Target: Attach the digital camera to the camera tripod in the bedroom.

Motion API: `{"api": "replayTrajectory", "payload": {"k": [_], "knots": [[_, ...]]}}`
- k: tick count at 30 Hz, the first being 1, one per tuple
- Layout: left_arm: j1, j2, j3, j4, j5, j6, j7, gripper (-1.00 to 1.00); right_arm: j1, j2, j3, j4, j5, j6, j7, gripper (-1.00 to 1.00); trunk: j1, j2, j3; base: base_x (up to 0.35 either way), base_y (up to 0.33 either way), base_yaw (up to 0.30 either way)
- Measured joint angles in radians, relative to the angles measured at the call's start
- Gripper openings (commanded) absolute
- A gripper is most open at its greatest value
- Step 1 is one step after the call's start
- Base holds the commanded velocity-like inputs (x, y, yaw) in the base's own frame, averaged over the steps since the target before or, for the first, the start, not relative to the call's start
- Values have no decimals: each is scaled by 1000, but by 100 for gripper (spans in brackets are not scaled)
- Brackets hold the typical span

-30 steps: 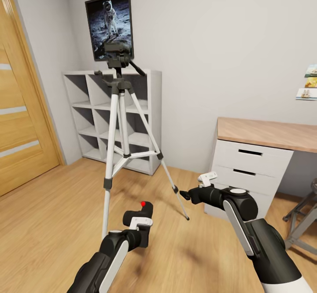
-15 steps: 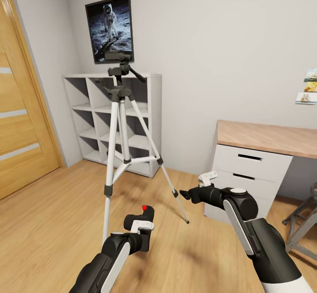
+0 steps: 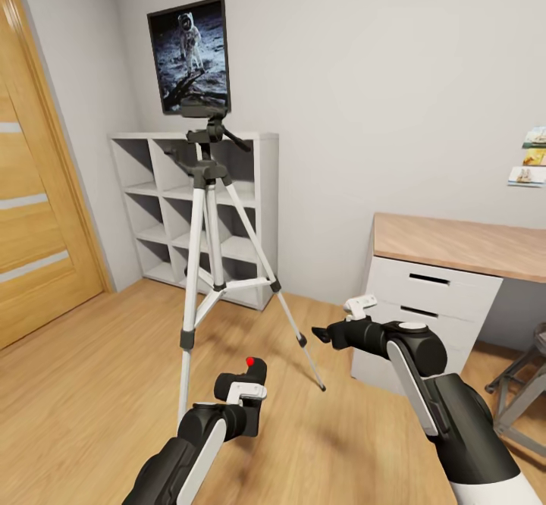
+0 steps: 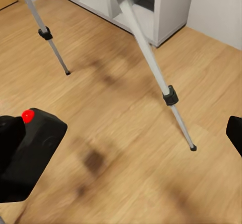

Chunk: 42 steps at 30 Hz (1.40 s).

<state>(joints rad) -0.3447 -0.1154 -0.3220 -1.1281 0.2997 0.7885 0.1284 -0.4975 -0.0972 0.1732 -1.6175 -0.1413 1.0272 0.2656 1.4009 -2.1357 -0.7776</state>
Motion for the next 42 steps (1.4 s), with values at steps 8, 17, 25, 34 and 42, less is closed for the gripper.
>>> {"api": "replayTrajectory", "payload": {"k": [8,17,25,34,42], "knots": [[-1,-2,1,4,1,1,-1,-100,-2,-1,-2,0,0,2,0,100,-31,56,25,0,0,1],[-2,-3,1,10,1,1,-1,-100,-3,-2,-2,0,0,3,0,100,-65,119,53,0,0,0],[-3,-5,0,26,2,2,-3,-100,-3,-2,-2,0,0,2,0,100,-96,175,78,0,0,0],[-4,-16,-4,37,1,4,-6,-100,-8,-2,-39,0,-7,16,1,100,-130,238,107,0,0,0],[-4,-27,-57,18,3,6,-4,-100,-21,-3,-77,1,-14,16,1,100,-161,294,132,0,0,0]]}}
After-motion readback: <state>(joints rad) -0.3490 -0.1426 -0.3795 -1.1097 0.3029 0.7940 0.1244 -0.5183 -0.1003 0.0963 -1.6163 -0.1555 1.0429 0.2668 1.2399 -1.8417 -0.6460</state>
